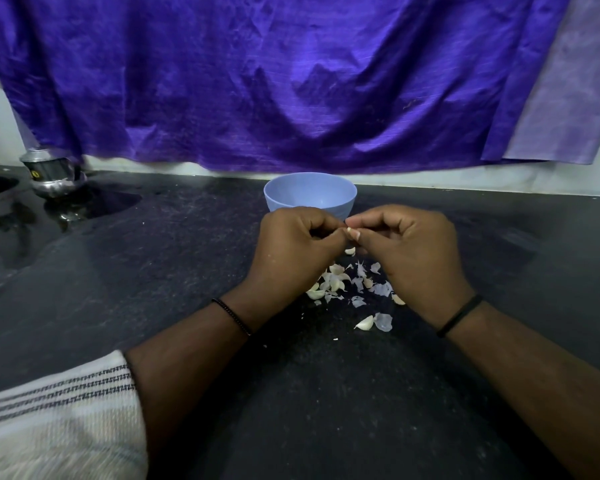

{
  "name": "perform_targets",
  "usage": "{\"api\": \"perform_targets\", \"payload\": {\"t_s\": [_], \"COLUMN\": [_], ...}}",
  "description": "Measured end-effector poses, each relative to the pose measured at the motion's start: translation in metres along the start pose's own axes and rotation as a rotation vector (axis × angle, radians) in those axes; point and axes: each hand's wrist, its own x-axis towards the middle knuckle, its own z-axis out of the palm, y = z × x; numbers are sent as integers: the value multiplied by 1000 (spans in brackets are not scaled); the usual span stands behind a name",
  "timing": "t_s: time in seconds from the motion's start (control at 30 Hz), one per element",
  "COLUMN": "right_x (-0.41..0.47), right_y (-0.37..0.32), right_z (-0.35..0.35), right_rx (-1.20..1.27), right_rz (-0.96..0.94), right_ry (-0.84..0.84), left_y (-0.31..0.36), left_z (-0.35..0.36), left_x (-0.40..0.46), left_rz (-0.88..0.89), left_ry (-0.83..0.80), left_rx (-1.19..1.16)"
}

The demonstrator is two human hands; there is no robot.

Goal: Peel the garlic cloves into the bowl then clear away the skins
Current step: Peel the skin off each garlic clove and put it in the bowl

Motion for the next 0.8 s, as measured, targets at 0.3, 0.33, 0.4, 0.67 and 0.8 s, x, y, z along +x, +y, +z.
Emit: {"api": "perform_targets", "payload": {"t_s": [0.3,0.33,0.4,0.67,0.8], "right_x": [-2,-2,-2,0,2], "right_y": [-3,-3,-3,-3,-2], "right_z": [1,1,2,1,2], "right_rx": [-102,-112,-112,59,135], "right_rz": [-44,-53,-64,-6,50], "right_ry": [2,1,5,-11,-25], "left_y": [-2,-2,-2,-3,-2], "left_z": [2,2,3,5,4], "left_x": [-1,-1,-1,1,2], "left_rz": [-84,-90,-95,-173,-208], "left_ry": [15,19,30,58,33], "left_rx": [-49,-51,-55,-137,-192]}}
